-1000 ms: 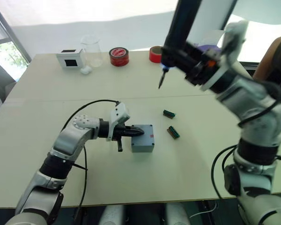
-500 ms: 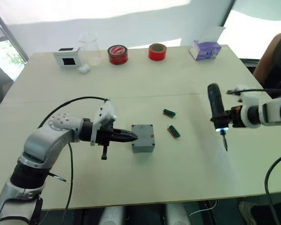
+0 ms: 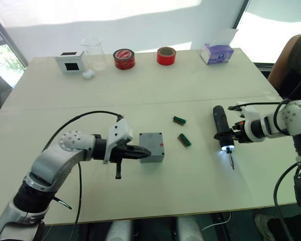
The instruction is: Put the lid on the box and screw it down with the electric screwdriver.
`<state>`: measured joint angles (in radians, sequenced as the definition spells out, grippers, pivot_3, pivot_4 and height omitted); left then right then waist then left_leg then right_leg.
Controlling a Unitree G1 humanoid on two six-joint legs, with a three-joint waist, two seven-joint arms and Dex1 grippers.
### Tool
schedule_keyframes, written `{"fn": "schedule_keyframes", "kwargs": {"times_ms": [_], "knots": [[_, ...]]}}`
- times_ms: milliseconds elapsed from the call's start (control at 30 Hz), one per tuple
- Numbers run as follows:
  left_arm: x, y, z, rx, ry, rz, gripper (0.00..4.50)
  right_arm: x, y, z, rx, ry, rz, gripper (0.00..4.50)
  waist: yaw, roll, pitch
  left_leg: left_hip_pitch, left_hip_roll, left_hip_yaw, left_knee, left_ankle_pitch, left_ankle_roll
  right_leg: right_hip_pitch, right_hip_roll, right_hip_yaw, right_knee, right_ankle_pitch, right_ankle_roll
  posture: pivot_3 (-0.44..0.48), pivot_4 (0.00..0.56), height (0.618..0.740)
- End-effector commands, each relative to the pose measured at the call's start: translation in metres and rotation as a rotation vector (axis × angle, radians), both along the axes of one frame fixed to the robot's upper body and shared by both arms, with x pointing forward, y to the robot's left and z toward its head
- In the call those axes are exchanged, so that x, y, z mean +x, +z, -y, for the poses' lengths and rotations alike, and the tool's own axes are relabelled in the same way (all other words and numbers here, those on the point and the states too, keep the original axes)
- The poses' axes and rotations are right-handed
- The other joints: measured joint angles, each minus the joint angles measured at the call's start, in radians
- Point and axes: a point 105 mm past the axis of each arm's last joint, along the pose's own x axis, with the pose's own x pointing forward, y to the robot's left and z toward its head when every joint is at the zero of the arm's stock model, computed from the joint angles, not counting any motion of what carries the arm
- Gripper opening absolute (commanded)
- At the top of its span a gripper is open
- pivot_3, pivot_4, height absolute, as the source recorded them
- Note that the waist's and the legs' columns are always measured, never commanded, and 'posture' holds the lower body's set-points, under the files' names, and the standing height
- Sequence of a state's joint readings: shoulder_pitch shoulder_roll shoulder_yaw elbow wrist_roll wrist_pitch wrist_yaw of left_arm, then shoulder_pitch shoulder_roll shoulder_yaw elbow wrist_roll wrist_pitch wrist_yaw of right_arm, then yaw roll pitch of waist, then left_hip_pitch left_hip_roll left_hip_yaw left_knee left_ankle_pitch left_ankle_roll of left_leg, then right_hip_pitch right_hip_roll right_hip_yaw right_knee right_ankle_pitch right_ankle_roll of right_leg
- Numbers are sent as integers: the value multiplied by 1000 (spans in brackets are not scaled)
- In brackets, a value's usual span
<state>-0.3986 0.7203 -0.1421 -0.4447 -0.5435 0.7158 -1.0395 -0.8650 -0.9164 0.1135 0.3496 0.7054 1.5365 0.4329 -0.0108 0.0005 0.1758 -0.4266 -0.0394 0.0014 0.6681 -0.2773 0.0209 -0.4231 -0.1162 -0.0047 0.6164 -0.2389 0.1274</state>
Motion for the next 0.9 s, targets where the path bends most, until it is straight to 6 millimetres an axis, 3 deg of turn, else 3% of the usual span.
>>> {"fn": "schedule_keyframes", "kwargs": {"times_ms": [33,200,267,300,433,467,533,600,767,900], "knots": [[4,11,-11,-3,35,40,0,9,18,7,-38,1,108,4415,1,0,0,0,0,0,0,0,0,0,0,0,0,0,0,0,150,740],[14,16,-32,-6,123,32,0,15,68,3,-88,174,386,4415,-1,1,1,0,0,0,0,0,0,-1,0,0,0,0,0,0,150,740],[13,23,-44,-50,168,6,0,20,111,-11,-46,245,648,4415,-4,0,1,0,0,0,0,0,0,-1,0,0,0,0,0,0,150,740],[14,32,-48,-112,201,-23,0,13,128,-23,-17,326,749,4415,-6,0,1,0,0,0,0,0,0,-1,1,0,0,0,0,0,150,740],[16,47,-58,-205,283,-69,0,-16,142,-58,73,540,894,4415,-2,-1,1,0,1,-3,-1,1,-1,-1,1,-1,1,-1,2,0,150,740],[14,42,-63,-177,303,-72,0,-27,137,-70,118,595,902,4415,0,-2,0,0,1,-4,0,1,-2,0,2,-1,1,-1,2,0,150,740],[-4,20,-71,-72,320,-139,0,-56,98,-93,164,735,816,4415,0,-3,0,1,1,-4,0,1,-2,1,1,-1,2,-1,2,0,150,740],[-22,9,-71,-69,300,-241,0,-81,67,-105,212,822,712,4415,2,-3,0,1,1,-5,-1,1,-2,1,1,-1,2,-1,1,0,150,740],[-42,-2,-74,-4,292,-308,0,-115,35,-109,243,932,544,4415,5,-3,2,1,-2,-5,2,1,-2,3,-2,0,2,0,1,0,150,740],[-53,-19,-76,55,294,-341,0,-142,17,-111,293,976,421,4415,9,-3,2,18,-1,-5,-2,0,-1,19,-2,-1,-3,-3,-4,0,150,740]]}}
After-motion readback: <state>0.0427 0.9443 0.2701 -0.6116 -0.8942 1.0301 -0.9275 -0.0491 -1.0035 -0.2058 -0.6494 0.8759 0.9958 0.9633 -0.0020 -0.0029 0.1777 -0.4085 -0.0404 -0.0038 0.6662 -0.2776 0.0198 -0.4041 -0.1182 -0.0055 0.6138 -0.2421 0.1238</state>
